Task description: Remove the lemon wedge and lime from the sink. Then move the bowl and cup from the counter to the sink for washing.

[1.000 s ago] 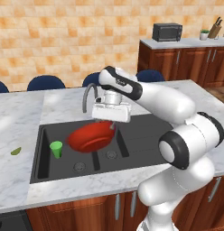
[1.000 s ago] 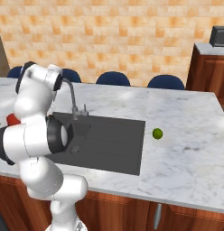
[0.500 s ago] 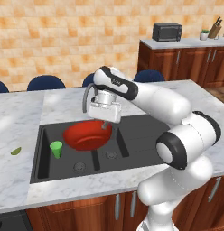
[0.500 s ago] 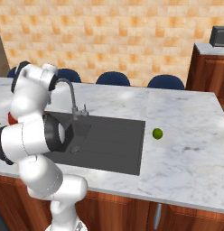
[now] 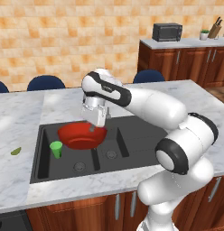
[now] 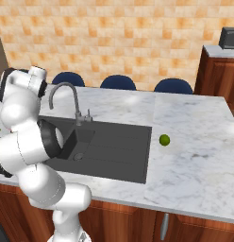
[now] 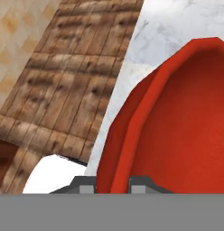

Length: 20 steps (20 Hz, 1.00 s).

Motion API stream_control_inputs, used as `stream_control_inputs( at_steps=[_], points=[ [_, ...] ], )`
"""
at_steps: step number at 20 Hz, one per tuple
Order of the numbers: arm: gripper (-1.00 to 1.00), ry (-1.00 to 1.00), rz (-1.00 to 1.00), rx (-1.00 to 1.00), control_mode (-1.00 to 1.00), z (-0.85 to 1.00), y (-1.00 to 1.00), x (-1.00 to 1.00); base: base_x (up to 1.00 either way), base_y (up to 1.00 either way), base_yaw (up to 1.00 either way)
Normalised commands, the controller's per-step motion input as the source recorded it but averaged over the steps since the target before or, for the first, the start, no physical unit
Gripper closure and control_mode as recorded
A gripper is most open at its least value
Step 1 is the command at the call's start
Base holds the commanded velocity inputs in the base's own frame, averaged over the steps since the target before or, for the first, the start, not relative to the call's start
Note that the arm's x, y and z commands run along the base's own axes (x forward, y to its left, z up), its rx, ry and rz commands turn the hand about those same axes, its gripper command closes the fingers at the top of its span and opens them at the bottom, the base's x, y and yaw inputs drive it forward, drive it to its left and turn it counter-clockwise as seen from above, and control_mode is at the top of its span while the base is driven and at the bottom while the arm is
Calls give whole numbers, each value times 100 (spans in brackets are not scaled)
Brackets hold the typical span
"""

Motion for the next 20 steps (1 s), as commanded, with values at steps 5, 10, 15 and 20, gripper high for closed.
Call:
stream_control_inputs(
  at_steps=[5, 10, 15, 20],
  points=[
    [100, 0, -19, -9, -100, -3, 45, 8, 0, 0, 0],
    [100, 8, -19, -4, -100, -12, 45, 6, 0, 0, 0],
    [100, 11, -22, -5, -100, -19, 37, 9, 0, 0, 0],
    [100, 1, -26, -14, -100, -15, 21, 13, 0, 0, 0]
  ],
)
